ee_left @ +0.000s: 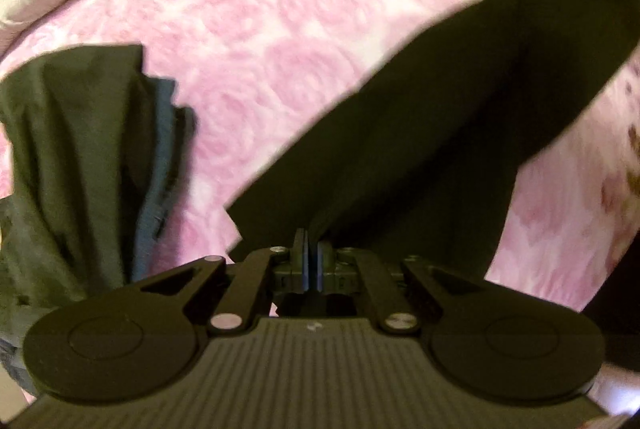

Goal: Fold clothes

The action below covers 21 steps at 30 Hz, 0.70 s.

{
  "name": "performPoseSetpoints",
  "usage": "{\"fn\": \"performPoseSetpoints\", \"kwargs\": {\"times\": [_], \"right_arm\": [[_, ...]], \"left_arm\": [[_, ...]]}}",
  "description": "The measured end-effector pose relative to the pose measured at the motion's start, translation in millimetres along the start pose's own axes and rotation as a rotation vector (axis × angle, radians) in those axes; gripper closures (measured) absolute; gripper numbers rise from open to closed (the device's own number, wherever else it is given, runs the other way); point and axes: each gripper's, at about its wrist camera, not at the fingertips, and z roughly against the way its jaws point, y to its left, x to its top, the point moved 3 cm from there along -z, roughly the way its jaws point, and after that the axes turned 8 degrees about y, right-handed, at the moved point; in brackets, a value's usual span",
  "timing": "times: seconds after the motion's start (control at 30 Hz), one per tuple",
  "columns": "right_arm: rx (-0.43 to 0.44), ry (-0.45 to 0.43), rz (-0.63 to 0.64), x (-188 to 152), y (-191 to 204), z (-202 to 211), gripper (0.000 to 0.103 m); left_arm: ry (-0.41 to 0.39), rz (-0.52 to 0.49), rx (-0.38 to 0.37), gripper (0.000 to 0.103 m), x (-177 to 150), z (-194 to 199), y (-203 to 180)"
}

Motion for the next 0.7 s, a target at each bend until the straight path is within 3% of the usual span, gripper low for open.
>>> {"fn": "performPoseSetpoints", "kwargs": {"times": [0.17,0.3,0.43,0.53,0.6,0.7], "right_arm": [[-0.081,-0.076,-0.157,-23,-34,56,0.102],[-0.137,-0.083,-0.284,-31,-75,73,0.102],[-0.16,-0.068,-0.418,-30,-96,55,0.102],[-0.172,-0.055,-0.52,-28,-109,37,0.101],[-0.178,-0.054,-0.58,-26,-117,26,0.101],[-0.22,-0.064,-0.655,-18,-113,19,0.095]], "left_arm": [[-0.078,0.047,0.034,0.101,44,26,41],[-0.136,0.076,0.045,0.101,100,27,83],[-0.133,0.061,0.048,0.101,161,1,118],[-0.07,0.105,0.013,0.097,198,-42,141],[-0.038,0.149,0.024,0.089,215,-72,154],[-0.041,0.199,0.063,0.085,228,-97,166]]}}
